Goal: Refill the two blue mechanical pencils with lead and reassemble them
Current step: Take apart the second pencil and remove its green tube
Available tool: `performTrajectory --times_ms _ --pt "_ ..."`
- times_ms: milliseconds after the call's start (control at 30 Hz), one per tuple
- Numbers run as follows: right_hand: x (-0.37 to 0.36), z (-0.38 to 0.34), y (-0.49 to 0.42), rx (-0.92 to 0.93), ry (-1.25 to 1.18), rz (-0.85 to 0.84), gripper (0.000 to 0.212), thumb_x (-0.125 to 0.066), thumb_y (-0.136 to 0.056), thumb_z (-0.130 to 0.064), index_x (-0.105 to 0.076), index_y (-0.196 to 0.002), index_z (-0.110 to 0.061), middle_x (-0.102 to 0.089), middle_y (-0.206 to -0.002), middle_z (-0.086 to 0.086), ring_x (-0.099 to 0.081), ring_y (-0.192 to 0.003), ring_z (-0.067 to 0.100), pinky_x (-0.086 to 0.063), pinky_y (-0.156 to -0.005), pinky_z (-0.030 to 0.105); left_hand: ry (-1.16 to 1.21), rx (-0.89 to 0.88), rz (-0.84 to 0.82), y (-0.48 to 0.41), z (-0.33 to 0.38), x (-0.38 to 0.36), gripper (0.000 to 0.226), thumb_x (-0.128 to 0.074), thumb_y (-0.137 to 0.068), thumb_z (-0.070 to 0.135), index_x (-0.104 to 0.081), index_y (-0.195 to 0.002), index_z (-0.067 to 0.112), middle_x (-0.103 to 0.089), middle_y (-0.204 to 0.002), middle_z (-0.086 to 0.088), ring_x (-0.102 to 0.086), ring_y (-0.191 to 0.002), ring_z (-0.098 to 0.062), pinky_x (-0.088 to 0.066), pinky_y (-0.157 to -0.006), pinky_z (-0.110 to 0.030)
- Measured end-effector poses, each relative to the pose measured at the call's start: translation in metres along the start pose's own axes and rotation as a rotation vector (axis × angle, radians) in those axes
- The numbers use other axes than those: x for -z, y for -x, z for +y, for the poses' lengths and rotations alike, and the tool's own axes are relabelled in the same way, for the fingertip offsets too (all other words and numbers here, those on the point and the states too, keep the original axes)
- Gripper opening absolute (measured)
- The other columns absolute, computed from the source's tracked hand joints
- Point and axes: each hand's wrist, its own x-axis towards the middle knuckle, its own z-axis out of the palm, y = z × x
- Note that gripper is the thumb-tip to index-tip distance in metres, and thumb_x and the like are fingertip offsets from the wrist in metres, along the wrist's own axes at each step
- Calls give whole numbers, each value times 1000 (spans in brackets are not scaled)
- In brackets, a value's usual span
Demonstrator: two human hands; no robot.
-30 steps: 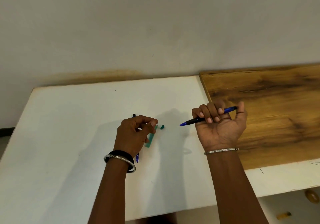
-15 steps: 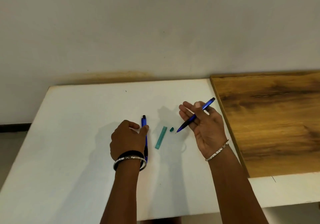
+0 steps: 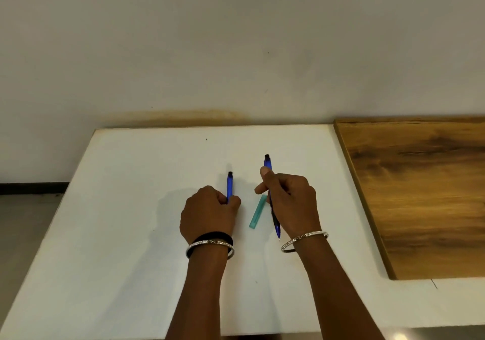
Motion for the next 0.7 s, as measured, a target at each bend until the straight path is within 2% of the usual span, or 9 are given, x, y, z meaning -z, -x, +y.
performTrajectory --times_ms 100,200,233,300,367,467,533,700 --pt "-12 -3 2 26 110 -69 41 -54 -92 -45 -76 -72 -16 -61 -53 -8 -59 -56 10 -45 -58 19 108 -83 121 -5 -3 8 21 -66 -80 39 -64 -83 19 -68 -76 4 -60 -67 -17 -34 -51 -22" --pt "-26 -3 6 50 185 -177 37 -59 -88 -43 -73 -77 -11 -66 -59 6 -64 -58 20 -56 -66 36 245 -155 198 -8 -3 15 20 -67 -83 36 -62 -88 17 -63 -70 8 -59 -62 -13 -33 -51 -13" --pt "-31 -4 8 50 201 -200 33 -62 -87 -43 -73 -84 -12 -68 -63 7 -65 -61 21 -57 -70 37 287 -163 200 -9 -3 16 20 -66 -84 34 -61 -91 17 -62 -71 8 -58 -62 -12 -34 -52 -12" --pt "-40 -7 11 55 247 -201 34 -65 -85 -43 -70 -105 -16 -70 -73 4 -66 -70 19 -55 -77 33 364 -174 184 -13 -6 17 20 -64 -86 32 -58 -97 17 -64 -77 6 -61 -63 -13 -41 -56 -16" --pt "-46 -9 14 69 307 -165 42 -68 -83 -42 -62 -117 -19 -70 -80 2 -65 -81 18 -52 -83 31 424 -187 148 -18 -11 15 19 -60 -89 31 -56 -102 18 -67 -86 1 -66 -65 -18 -50 -61 -25" --pt "-53 -8 15 44 357 -114 41 -70 -81 -43 -59 -113 -20 -71 -80 1 -65 -86 21 -51 -86 34 468 -199 62 -24 -19 13 19 -55 -93 28 -55 -108 17 -66 -90 -2 -63 -61 -18 -47 -58 -24" --pt "-57 -8 14 26 377 -78 34 -70 -81 -43 -60 -103 -19 -71 -81 1 -66 -83 21 -50 -84 32 452 -225 23 -25 -22 13 21 -52 -95 27 -54 -113 17 -62 -84 0 -57 -60 -15 -43 -55 -22" --pt "-59 -11 14 25 468 2 29 -66 -85 -43 -61 -92 -15 -70 -87 1 -51 -74 13 -35 -71 24 418 -322 -56 -24 -24 13 28 -44 -96 39 -57 -116 25 -62 -80 -1 -63 -72 -23 -46 -60 -28"
